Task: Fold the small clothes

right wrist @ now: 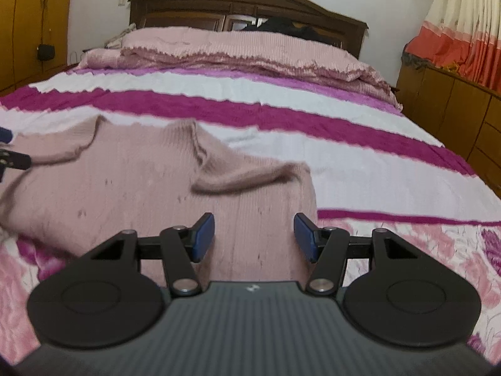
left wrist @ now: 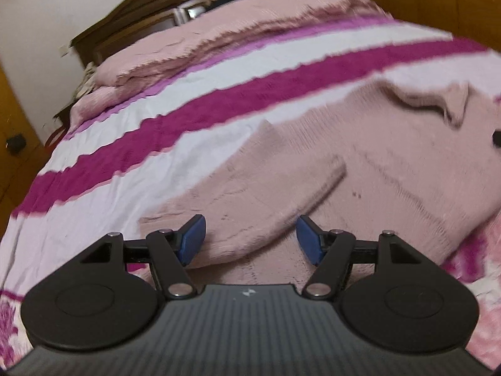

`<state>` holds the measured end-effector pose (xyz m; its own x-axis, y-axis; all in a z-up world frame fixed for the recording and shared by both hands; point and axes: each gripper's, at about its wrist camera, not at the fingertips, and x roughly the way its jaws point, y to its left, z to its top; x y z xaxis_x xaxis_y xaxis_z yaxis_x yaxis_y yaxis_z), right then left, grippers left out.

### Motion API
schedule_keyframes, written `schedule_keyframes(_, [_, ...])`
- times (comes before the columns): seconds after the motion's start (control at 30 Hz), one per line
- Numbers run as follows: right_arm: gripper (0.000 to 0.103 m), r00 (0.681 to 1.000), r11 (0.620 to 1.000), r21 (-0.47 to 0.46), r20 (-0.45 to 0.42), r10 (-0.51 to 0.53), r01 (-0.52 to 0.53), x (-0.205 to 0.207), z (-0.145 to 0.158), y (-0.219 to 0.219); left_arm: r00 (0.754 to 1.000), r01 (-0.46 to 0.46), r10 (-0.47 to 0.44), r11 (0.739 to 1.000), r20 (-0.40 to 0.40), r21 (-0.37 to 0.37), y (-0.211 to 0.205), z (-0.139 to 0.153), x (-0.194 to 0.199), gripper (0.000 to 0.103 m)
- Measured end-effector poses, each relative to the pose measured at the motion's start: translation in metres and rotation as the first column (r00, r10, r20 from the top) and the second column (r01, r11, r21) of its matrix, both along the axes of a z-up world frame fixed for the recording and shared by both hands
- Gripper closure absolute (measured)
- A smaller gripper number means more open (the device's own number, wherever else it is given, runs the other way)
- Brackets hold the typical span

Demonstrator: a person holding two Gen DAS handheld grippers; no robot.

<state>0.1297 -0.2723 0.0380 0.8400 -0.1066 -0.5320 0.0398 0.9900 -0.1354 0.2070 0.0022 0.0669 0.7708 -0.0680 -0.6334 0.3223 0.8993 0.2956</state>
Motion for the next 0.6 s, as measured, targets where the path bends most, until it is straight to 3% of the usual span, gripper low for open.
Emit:
schedule_keyframes(0.1, [0.045, 1.0, 1.0, 0.013, -0.004, -0.003, 0.004, -0.002, -0.009, -0.002, 0.998, 0.008, -0.012, 0.998, 0.059, 0.066, -0.006, -0.013, 0.004, 0.033])
schedule_keyframes(0.17, [0.045, 1.0, 1.0, 0.018, 0.001, -0.001, 0.001, -0.002, -0.011, -0.003, 0.995, -0.021, 0.012, 0.996, 0.101, 0.083, -0.005, -0.012, 0.009, 0.047])
schedule_keyframes(0.3, [0.045, 1.0, 1.0, 0.023, -0.002, 0.001, -0.001, -0.001, -0.013, -0.004, 0.975, -0.183, 0.18, 0.983, 0.131, 0.006, 0.016, -0.005, 0.028, 0.051])
schedule_keyframes(0.43, [0.045, 1.0, 1.0, 0.016, -0.003, 0.004, -0.004, 0.0, -0.013, -0.004, 0.931, -0.341, 0.346, 0.938, 0.119, -0.061, 0.046, -0.001, 0.05, 0.051])
schedule_keyframes(0.6, [0.045, 1.0, 1.0, -0.004, -0.011, 0.017, -0.017, 0.001, -0.008, -0.002, 0.892, -0.436, 0.448, 0.888, 0.06, -0.144, 0.079, 0.002, 0.063, 0.05])
